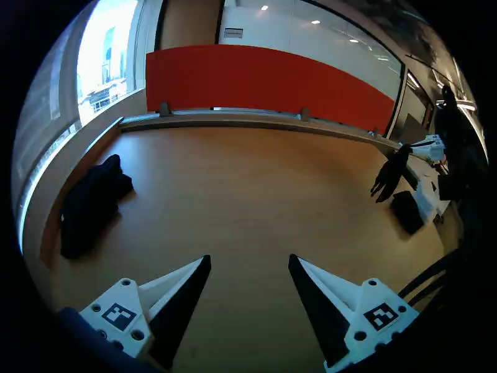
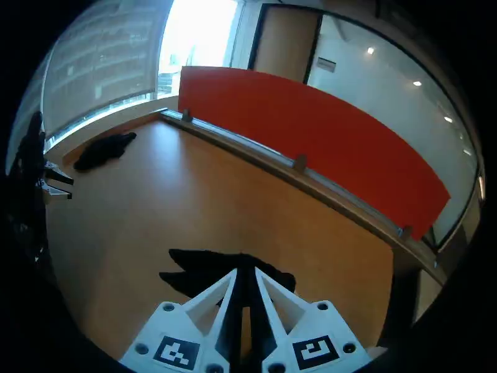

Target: Fold towel

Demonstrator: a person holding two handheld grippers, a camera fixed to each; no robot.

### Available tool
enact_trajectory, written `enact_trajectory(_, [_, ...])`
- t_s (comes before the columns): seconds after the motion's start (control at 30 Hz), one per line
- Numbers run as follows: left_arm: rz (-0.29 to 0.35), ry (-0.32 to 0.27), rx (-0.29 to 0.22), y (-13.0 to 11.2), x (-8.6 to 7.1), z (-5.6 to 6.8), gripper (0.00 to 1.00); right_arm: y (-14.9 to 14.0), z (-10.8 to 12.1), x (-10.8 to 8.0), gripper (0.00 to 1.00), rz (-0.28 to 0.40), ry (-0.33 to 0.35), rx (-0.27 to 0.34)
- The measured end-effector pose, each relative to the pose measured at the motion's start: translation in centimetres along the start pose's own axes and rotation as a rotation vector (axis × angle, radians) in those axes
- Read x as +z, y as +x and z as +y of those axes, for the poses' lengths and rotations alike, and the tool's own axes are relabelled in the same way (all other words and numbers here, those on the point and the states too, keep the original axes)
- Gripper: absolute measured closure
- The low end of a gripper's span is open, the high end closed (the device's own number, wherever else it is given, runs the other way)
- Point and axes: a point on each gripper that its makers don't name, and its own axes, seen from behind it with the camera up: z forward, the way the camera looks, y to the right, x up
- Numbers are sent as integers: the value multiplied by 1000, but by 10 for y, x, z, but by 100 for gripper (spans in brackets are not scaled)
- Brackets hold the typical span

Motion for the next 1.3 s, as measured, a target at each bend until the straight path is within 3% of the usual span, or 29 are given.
enact_trajectory(0.57, [-15,5,28,-2,4,12,7,-43,78,-23,95,-76,-75,25])
enact_trajectory(1.0, [-21,3,36,1,8,19,7,-66,89,-36,95,-105,-75,38])
enact_trajectory(1.3, [-24,4,43,-1,6,19,7,-98,98,-57,95,-143,-103,60])
